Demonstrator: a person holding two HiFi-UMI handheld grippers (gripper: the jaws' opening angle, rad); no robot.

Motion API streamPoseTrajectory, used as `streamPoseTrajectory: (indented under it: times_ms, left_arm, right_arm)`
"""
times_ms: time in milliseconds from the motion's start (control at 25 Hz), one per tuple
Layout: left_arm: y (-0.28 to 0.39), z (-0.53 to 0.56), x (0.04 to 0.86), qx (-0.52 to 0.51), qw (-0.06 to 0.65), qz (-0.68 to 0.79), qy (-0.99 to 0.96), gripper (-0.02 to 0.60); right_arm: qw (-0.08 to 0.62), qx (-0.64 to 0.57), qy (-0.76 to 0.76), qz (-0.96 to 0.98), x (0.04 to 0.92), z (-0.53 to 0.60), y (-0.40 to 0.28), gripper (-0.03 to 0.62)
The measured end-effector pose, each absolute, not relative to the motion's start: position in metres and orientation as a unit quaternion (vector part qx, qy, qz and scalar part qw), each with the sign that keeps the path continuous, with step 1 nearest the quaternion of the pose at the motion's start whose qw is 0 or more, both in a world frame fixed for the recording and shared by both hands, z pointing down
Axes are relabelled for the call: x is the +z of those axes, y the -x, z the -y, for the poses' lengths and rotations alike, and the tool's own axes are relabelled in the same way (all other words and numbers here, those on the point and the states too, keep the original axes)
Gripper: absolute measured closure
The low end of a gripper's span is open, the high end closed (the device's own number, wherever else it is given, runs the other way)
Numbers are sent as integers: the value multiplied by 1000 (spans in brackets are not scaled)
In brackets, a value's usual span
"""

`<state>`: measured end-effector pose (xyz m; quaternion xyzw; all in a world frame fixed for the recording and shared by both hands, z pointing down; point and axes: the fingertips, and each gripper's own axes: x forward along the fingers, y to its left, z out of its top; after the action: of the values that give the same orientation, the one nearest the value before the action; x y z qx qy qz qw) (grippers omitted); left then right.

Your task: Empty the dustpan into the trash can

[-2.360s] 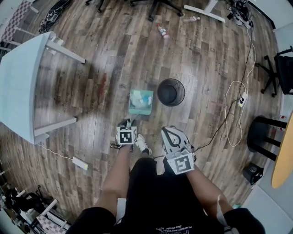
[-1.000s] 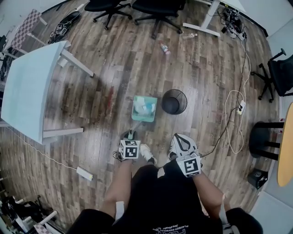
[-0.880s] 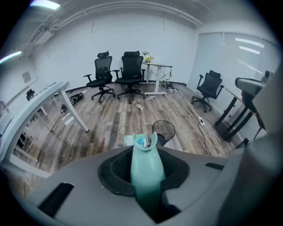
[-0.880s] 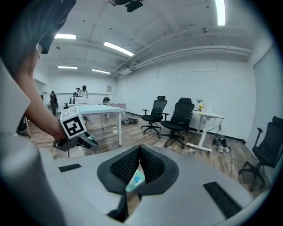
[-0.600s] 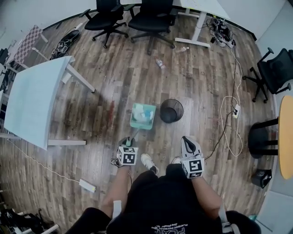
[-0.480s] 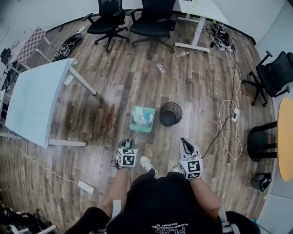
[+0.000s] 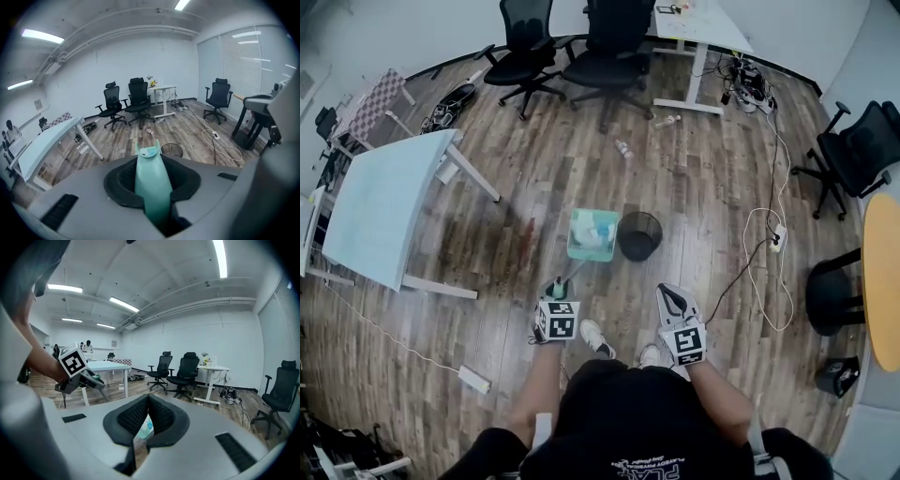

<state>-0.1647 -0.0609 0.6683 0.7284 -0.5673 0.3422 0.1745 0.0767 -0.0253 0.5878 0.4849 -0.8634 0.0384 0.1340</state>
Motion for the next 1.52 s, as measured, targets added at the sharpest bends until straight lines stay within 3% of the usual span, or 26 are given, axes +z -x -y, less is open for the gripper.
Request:
streamPoseTrajectory:
  times_ms: [640, 1520]
  left_arm:
    - [60, 61, 674, 528, -123, 429, -723, 483]
    - [15, 36, 707, 663, -334, 200, -639, 482]
  right_arm:
    - [106, 20, -508, 855, 568, 4, -144, 571]
    - [92, 17, -488, 868, 561, 9, -140, 571]
